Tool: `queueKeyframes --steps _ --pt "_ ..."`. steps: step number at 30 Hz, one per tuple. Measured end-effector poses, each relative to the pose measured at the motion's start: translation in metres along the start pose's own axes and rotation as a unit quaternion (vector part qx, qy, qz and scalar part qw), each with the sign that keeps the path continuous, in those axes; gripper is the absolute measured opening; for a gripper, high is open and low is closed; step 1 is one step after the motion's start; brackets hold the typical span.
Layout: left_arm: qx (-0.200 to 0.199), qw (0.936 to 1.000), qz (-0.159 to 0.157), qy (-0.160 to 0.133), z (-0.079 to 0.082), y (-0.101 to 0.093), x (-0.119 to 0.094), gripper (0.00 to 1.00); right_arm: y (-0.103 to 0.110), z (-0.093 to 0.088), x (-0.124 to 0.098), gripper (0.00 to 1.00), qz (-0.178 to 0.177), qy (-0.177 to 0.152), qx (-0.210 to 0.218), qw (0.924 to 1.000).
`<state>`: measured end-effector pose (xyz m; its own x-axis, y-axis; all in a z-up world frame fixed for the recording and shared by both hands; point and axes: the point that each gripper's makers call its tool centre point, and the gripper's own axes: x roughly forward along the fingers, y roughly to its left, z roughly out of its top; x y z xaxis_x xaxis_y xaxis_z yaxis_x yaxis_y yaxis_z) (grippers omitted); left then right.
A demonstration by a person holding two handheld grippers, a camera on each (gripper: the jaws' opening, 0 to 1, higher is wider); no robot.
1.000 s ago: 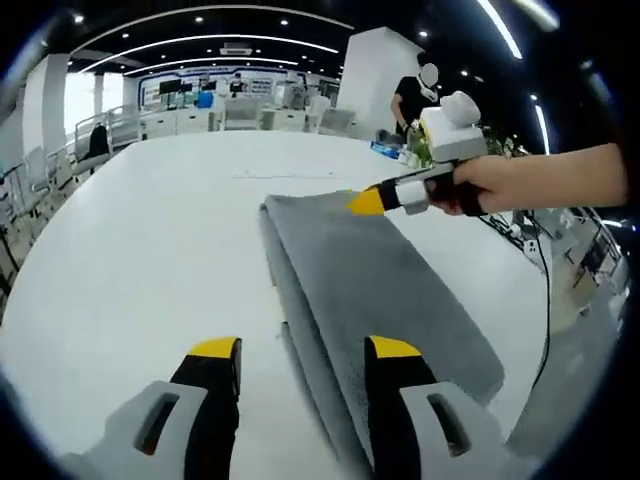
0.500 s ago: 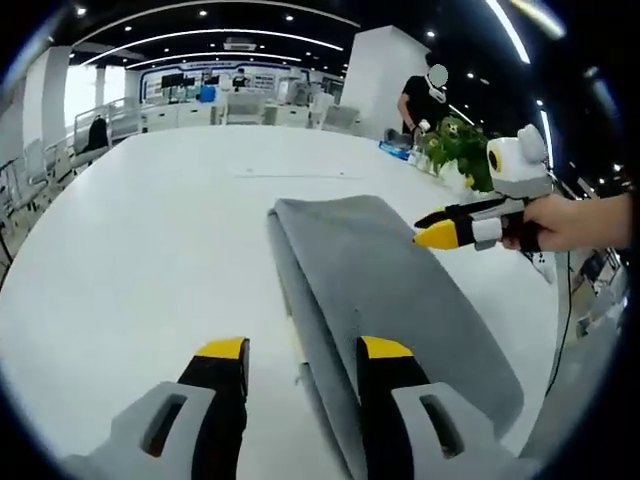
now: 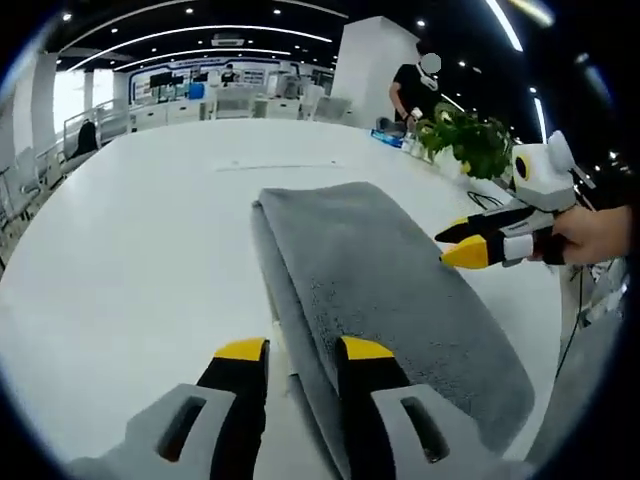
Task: Fold the towel on the table until its edges align and the towel forms a compact rectangular stack.
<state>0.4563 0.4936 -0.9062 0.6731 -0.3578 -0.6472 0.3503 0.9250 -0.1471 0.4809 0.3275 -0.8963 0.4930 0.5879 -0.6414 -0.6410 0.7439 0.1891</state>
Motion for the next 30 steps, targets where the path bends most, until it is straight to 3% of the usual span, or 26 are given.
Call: queueKeyframes --steps 3,8,11,20,30 --pt "-0.010 0.9999 -0.002 0.003 -0.002 -0.001 0.002 0.23 0.004 -0.006 0.000 0.22 -0.001 -0.009 0.019 0.9998" --pt "-0.018 0.9998 -0.004 0.003 -0.003 0.000 0.002 0.22 0.006 -0.012 0.005 0.17 -0.007 -0.014 0.036 0.9993" --pt "-0.044 0.9990 -0.008 0.007 -0.003 -0.001 0.002 0.20 0.005 -0.012 0.006 0.16 -0.009 -0.016 0.043 0.9989" --pt "-0.010 0.9997 -0.017 0.013 -0.004 -0.015 0.007 0.12 0.003 -0.013 0.003 0.08 -0.013 -0.025 0.048 0.9984" --pt "0.029 0.9981 -0.041 0.035 -0.004 -0.050 0.015 0.12 -0.018 -0.026 -0.018 0.09 -0.030 -0.027 0.057 0.9976"
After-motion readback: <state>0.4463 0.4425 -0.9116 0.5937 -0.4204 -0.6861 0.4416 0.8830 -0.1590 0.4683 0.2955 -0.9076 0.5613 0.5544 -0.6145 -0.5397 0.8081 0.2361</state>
